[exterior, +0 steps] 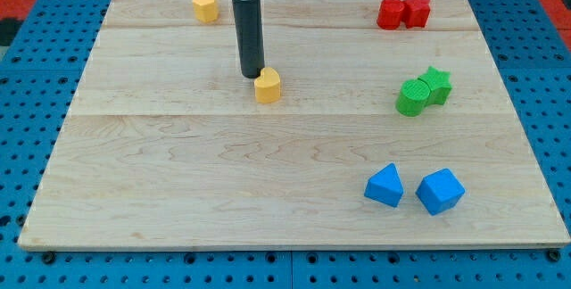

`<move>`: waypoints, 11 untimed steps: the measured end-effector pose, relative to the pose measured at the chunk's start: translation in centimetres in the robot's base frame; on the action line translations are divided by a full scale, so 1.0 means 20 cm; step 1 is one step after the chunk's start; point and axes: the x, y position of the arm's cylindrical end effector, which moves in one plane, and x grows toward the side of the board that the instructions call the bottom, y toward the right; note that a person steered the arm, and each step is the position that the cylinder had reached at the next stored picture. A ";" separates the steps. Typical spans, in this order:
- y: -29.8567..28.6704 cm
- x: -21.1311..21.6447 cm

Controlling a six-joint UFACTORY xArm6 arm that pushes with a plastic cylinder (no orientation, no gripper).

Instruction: Push the yellow hexagon into the yellow heart

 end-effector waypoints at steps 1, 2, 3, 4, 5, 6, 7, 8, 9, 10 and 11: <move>-0.04 -0.38; -0.11 -0.65; -0.45 -0.80; -0.73 -0.86; -0.98 -0.77; -0.70 -0.60; -0.70 -0.72; -0.69 -0.86; -0.61 -0.85; -0.40 -0.67; -0.49 -0.81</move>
